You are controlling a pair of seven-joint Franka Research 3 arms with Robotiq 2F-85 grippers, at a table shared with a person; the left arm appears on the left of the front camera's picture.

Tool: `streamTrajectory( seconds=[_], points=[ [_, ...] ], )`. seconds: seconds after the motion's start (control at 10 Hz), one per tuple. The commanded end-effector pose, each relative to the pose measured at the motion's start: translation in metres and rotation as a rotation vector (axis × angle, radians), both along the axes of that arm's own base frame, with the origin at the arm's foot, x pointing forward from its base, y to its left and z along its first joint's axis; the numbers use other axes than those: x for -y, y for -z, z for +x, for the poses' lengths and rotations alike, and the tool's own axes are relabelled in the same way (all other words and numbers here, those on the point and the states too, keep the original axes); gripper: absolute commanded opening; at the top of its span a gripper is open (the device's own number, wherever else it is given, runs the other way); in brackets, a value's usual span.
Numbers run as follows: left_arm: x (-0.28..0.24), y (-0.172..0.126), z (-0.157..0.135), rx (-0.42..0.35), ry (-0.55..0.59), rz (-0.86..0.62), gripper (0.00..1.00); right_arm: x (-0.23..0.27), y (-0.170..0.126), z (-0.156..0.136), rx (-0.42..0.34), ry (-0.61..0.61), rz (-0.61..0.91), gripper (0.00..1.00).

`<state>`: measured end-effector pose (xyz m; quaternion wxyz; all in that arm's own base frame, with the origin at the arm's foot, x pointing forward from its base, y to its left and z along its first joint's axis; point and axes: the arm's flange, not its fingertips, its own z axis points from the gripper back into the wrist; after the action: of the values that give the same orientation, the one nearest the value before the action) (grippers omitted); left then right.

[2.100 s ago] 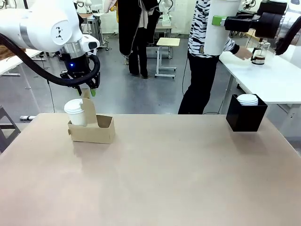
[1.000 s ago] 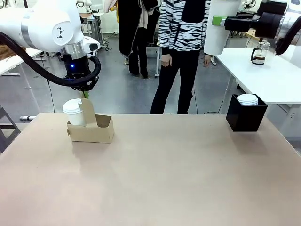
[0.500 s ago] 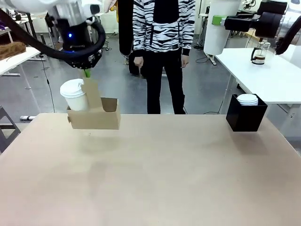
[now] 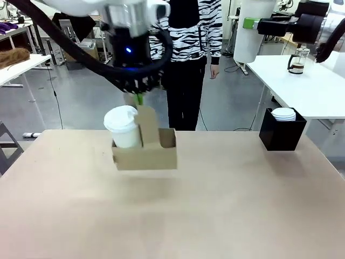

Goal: Pour a drink into a cup and package it in a carrier.
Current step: Position the Cup Carrier in the center of the table, then insert the held 600 ml Paper Cup into the Cup Carrier.

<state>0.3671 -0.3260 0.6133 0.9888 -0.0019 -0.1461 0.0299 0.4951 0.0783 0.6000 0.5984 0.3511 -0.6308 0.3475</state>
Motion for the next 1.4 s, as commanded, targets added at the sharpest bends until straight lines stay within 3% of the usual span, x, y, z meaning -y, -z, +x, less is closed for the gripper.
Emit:
streamTrajectory(
  seconds=[0.0, 0.8, 1.3],
  points=[
    [0.022, 0.021, -0.005, 0.026, -0.044, -0.024, 0.02, -0.002, -0.002, 0.000, 0.007, 0.007, -0.002, 0.81],
    [0.078, 0.099, 0.000, -0.055, -0.052, 0.046, 0.02, -0.002, -0.002, 0.000, 0.007, 0.007, -0.002, 0.81],
    [0.078, 0.111, 0.000, -0.093, -0.019, 0.049, 0.02, -0.002, -0.002, 0.000, 0.007, 0.007, -0.002, 0.81]
  ],
)
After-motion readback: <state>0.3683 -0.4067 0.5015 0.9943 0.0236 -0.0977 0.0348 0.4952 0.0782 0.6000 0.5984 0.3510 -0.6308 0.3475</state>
